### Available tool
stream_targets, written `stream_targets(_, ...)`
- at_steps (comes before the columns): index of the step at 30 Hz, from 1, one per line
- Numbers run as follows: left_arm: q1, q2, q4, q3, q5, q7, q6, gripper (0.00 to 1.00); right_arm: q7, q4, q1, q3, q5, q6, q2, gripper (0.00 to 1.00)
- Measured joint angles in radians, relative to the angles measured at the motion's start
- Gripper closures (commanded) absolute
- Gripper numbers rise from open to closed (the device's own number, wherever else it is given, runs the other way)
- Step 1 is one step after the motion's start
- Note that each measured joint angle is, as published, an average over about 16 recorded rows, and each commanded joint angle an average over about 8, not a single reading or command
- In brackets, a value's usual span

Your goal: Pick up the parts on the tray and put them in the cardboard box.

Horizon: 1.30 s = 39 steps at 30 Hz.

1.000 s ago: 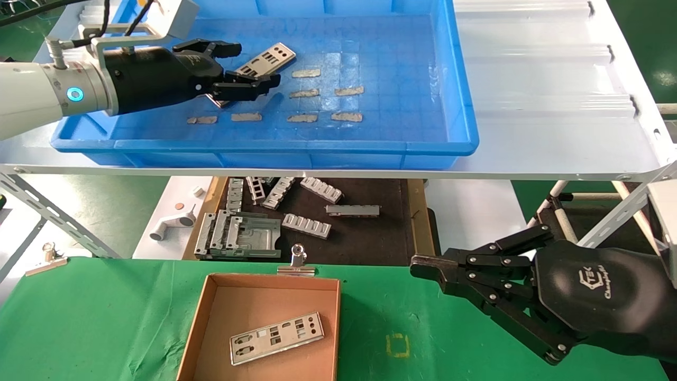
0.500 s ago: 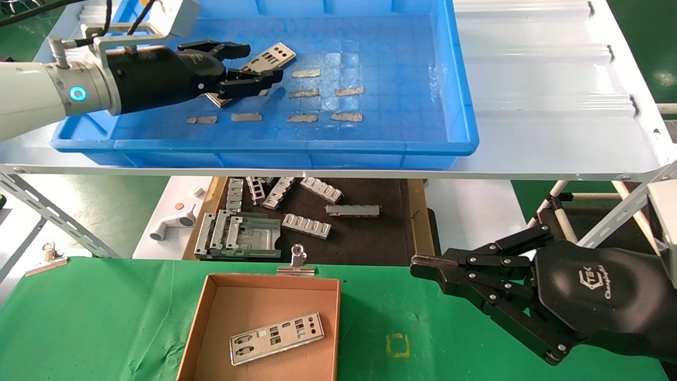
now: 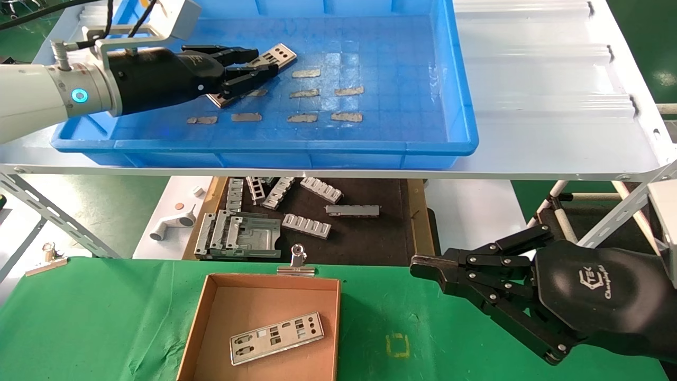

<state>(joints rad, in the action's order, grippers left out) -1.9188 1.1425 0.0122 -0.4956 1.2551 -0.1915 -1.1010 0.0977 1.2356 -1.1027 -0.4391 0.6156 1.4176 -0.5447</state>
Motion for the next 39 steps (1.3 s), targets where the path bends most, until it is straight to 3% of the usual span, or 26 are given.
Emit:
stream_targets(23,-0.011,0.001,-0.006,0.003,-0.005,-0.03,0.015,0.98,0.0,0.0,0.0,0.0,0.0,0.0,0.0,1.0)
stream_targets(24,-0.01,0.002,-0.006,0.003,-0.004,-0.031,0.02,0.93,0.0,0.0,0.0,0.0,0.0,0.0,0.0,1.0)
stream_targets(30,-0.007,0.01,-0.01,0.005,-0.006,-0.036,0.046,0.18,0.0,0.0,0.0,0.0,0.0,0.0,0.0,1.0)
stream_targets(32,-0.007,0.012,-0.009,0.006,-0.008,-0.038,0.051,0.0,0.0,0.0,0.0,0.0,0.0,0.0,0.0,1.0)
stream_targets(39,-0.006,0.013,-0.009,0.01,-0.013,-0.042,0.056,0.0,0.0,0.0,0.0,0.0,0.0,0.0,0.0,1.0)
